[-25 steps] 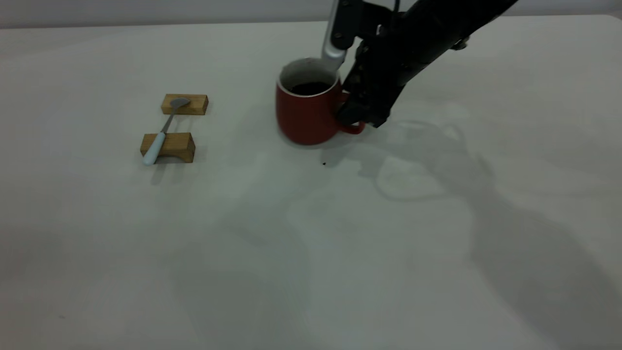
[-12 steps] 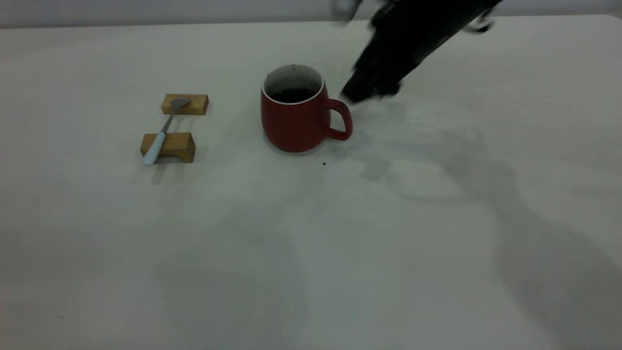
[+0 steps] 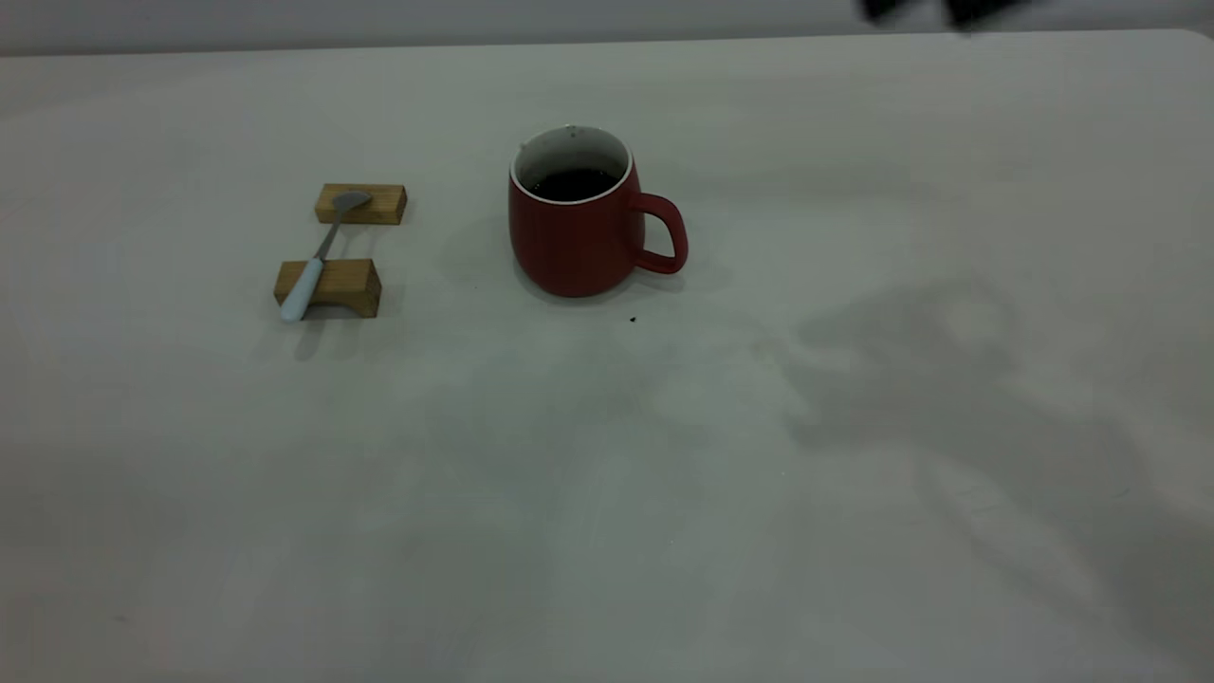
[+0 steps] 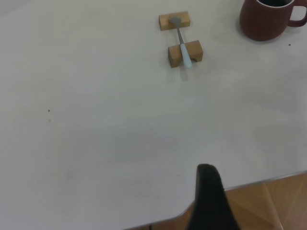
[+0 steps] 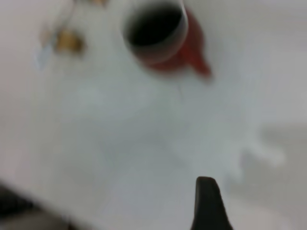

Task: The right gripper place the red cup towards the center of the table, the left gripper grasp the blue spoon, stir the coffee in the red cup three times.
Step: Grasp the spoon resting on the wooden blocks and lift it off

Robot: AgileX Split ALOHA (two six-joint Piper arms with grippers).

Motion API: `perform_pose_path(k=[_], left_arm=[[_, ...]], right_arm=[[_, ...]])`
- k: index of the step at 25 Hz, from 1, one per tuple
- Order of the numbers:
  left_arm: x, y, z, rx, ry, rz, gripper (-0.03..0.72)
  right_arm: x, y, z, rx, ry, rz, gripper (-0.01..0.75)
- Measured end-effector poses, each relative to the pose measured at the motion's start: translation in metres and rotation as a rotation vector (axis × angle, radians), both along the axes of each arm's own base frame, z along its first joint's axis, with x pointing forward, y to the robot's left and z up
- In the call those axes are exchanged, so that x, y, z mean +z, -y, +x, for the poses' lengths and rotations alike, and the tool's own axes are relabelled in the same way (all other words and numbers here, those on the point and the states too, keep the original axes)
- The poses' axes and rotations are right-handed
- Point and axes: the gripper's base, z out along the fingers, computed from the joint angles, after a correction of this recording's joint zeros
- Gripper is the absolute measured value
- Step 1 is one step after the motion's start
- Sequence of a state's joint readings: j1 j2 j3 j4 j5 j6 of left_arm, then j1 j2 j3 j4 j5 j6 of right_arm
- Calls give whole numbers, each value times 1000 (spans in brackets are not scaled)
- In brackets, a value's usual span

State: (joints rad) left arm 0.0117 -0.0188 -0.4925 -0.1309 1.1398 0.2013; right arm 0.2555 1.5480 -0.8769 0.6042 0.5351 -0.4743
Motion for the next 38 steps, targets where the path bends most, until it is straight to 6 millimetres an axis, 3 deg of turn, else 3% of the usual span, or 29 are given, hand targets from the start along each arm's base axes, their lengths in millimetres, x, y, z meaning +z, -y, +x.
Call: perform_pose_path(k=[6, 9, 14, 19, 29, 35, 38], left_arm=[[0, 0, 0, 0, 0, 0, 575], [0, 0, 0, 0, 0, 0, 575], [0, 0, 0, 0, 0, 0, 575], [0, 0, 0, 0, 0, 0, 575], [0, 0, 0, 0, 0, 0, 575], [0, 0, 0, 0, 0, 0, 575], [0, 0, 0, 0, 0, 0, 575]], right_arm=[[16, 49, -69, -112, -370, -343, 541], [26, 67, -99, -171, -382, -439, 541], [19, 91, -148, -234, -352, -430, 541], [21, 100, -186, -345, -207, -332, 541], [49, 102, -247, -436, 242, -223, 541], [53, 103, -278, -460, 444, -176, 541], [52, 103, -282, -463, 471, -171, 541]])
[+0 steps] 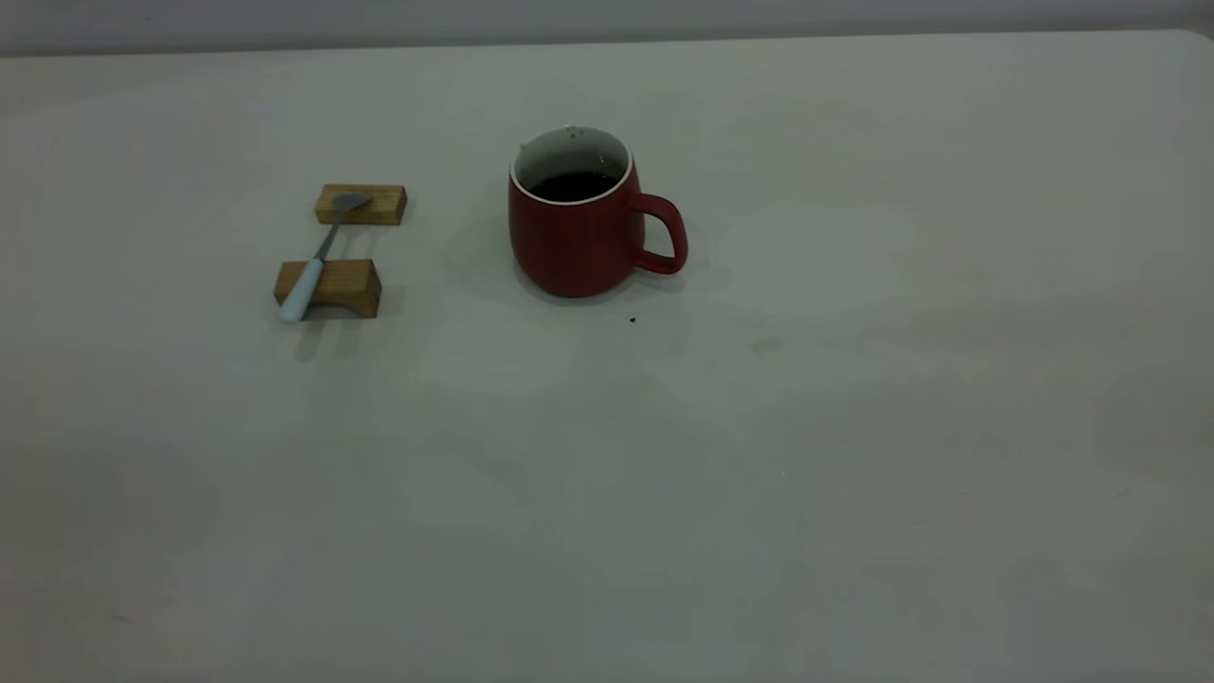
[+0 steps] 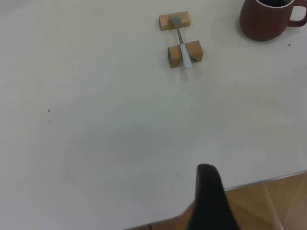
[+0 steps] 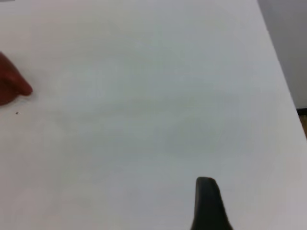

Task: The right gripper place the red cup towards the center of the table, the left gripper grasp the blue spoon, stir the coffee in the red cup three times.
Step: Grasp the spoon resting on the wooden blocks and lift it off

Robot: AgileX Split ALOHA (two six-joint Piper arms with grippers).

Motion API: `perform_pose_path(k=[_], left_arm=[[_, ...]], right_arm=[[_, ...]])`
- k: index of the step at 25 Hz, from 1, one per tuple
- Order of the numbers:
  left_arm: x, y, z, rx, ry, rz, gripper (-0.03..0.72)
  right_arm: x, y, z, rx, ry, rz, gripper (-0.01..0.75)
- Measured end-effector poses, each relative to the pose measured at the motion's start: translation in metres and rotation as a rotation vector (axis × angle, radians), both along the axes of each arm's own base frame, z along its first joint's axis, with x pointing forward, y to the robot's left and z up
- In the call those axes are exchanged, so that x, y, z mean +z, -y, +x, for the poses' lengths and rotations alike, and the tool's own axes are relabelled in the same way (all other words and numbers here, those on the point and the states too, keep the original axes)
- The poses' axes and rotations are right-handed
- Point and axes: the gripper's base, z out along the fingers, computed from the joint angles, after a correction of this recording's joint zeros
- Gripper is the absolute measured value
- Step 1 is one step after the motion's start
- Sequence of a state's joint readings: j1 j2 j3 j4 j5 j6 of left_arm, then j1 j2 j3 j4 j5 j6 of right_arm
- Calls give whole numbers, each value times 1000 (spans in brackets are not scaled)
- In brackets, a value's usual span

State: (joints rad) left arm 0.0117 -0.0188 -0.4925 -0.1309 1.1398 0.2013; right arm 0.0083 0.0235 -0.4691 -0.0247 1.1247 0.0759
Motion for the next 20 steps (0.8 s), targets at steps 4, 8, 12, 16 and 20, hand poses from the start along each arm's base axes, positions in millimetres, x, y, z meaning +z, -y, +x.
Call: perform_pose_path(k=[4, 8, 12, 16, 20], left_arm=[[0, 0, 0, 0, 0, 0, 575], [0, 0, 0, 0, 0, 0, 575], [0, 0, 0, 0, 0, 0, 575], [0, 0, 0, -1, 0, -1, 575], [0, 1, 0, -8, 0, -12, 575]], right_arm=[[0, 0, -1, 0, 2, 0, 541], [0, 0, -1, 0, 2, 1, 541], [0, 0, -1, 0, 2, 1, 541], [0, 0, -1, 0, 0, 1, 541], [0, 0, -1, 0, 0, 1, 541]])
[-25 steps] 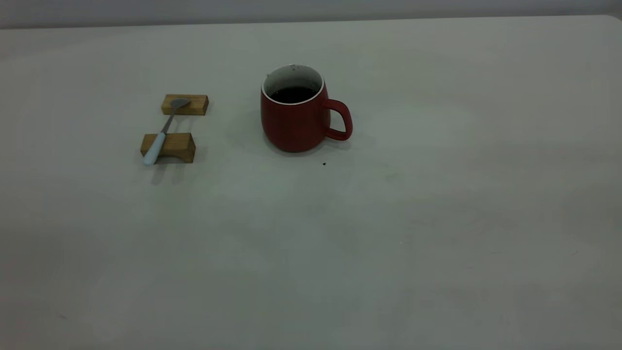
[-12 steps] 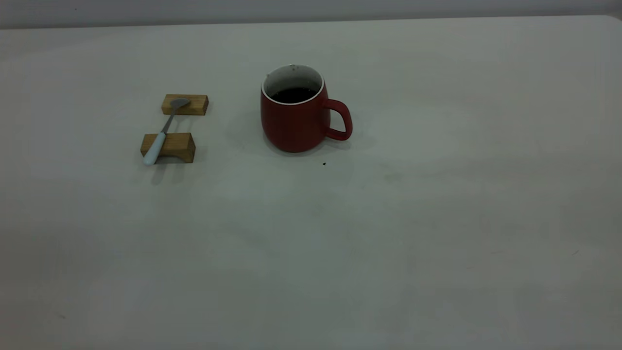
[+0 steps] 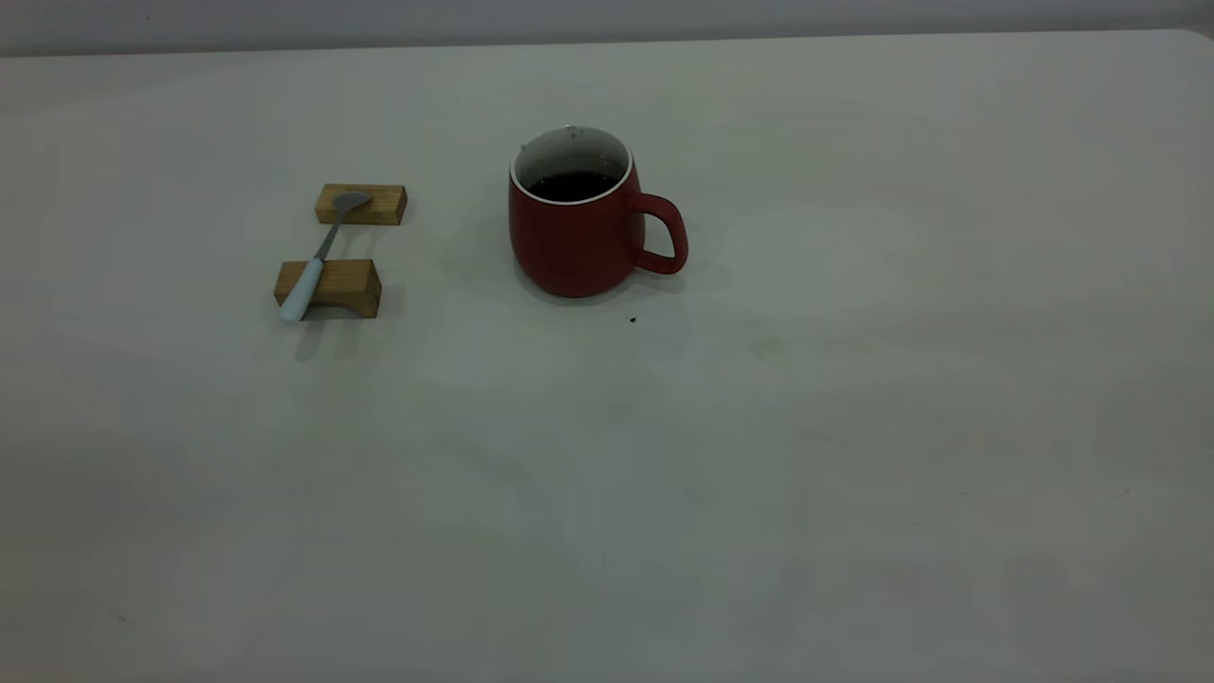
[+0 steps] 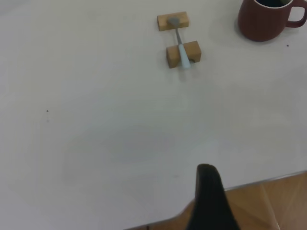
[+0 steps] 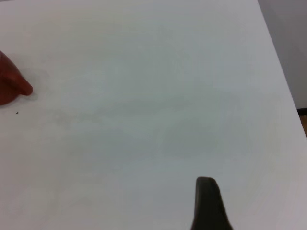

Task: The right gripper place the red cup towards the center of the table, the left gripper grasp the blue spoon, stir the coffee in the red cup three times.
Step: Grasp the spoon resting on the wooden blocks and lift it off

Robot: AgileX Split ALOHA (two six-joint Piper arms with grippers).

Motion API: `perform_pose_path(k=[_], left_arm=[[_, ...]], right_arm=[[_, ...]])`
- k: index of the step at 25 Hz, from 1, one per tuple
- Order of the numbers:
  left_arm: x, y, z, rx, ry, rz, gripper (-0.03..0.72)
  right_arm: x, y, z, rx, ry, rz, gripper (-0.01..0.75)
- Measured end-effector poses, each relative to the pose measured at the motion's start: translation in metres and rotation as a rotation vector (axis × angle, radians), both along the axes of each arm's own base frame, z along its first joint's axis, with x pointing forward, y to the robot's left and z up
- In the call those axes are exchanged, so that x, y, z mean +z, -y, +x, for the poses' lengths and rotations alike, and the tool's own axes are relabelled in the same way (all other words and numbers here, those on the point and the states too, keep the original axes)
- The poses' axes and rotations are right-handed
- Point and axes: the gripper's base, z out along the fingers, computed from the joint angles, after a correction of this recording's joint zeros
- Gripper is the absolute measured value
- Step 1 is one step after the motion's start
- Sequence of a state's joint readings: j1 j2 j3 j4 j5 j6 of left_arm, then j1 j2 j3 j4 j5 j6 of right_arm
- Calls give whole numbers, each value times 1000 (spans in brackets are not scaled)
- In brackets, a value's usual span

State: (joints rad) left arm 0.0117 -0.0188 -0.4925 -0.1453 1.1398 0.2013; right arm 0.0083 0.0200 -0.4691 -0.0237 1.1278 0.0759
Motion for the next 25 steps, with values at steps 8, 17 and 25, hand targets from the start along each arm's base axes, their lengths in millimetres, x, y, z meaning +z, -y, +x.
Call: perform_pose_path(k=[8, 17, 25], left_arm=[[3, 0, 3, 82, 1, -99, 575], [13, -2, 75, 165, -267, -150, 575], [-9, -5, 172, 199, -512, -118, 577]], right_arm=[[0, 0, 0, 0, 1, 0, 541], [0, 0, 0, 0, 1, 0, 541], [0, 0, 0, 0, 1, 0, 541]])
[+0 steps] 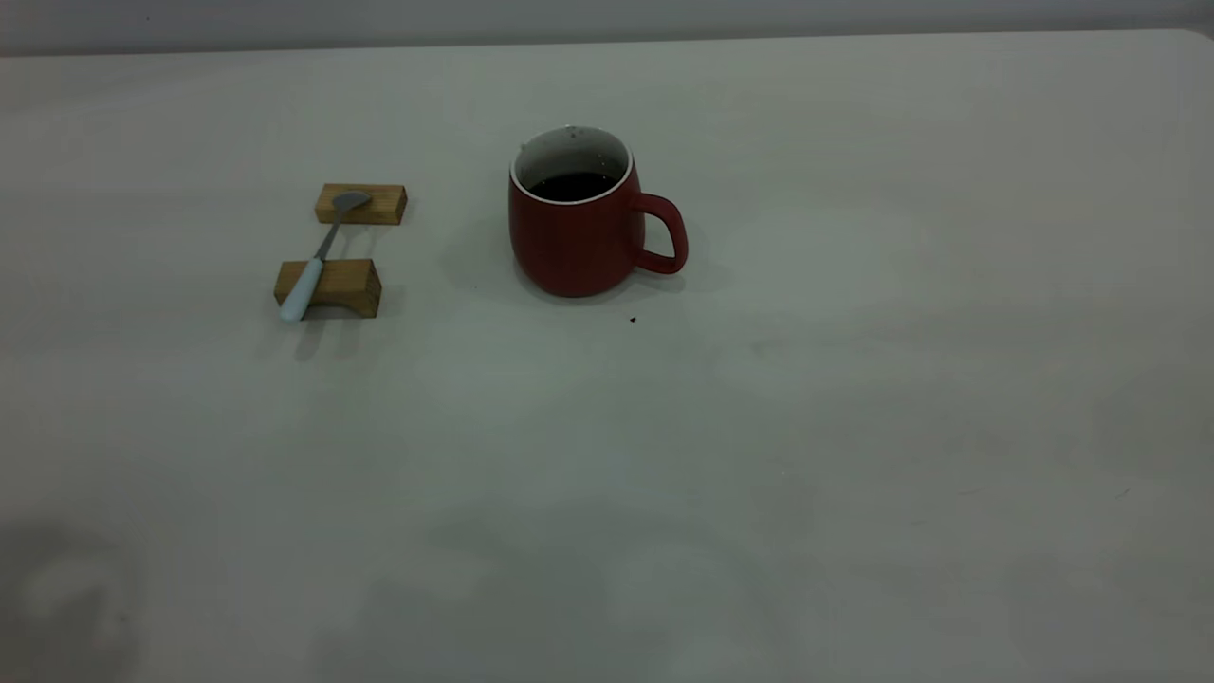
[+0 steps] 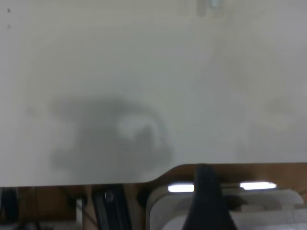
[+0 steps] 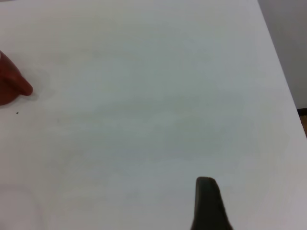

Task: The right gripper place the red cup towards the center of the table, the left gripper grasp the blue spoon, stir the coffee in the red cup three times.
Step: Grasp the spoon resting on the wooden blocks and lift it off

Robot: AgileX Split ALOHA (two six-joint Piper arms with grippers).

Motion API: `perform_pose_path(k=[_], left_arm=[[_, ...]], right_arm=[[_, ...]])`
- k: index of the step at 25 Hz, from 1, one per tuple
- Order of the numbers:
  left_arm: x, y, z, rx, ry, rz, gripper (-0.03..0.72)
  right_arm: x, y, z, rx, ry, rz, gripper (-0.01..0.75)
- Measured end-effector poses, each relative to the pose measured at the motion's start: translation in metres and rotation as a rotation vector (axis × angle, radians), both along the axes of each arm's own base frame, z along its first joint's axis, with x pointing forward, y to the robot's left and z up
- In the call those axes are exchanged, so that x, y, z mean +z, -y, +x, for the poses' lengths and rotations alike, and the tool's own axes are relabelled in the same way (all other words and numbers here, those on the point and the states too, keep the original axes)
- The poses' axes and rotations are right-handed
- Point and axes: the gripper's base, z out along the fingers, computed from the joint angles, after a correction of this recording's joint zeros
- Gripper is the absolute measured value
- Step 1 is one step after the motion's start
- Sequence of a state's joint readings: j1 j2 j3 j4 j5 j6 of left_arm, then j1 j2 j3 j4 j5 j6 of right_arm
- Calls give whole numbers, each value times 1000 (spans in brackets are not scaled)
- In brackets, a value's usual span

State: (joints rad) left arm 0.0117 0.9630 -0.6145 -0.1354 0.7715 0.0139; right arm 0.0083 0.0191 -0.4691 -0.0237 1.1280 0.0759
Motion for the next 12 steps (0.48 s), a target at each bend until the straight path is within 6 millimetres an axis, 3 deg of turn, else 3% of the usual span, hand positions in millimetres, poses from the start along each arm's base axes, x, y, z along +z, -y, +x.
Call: perform_pose_path(k=[7, 12], left_arm=[[-49, -2, 88, 28, -184, 0, 577], [-101, 4, 141, 49, -280, 2, 577]], right_arm=[[0, 0, 0, 0, 0, 0, 541], [0, 0, 0, 0, -1, 0, 541]])
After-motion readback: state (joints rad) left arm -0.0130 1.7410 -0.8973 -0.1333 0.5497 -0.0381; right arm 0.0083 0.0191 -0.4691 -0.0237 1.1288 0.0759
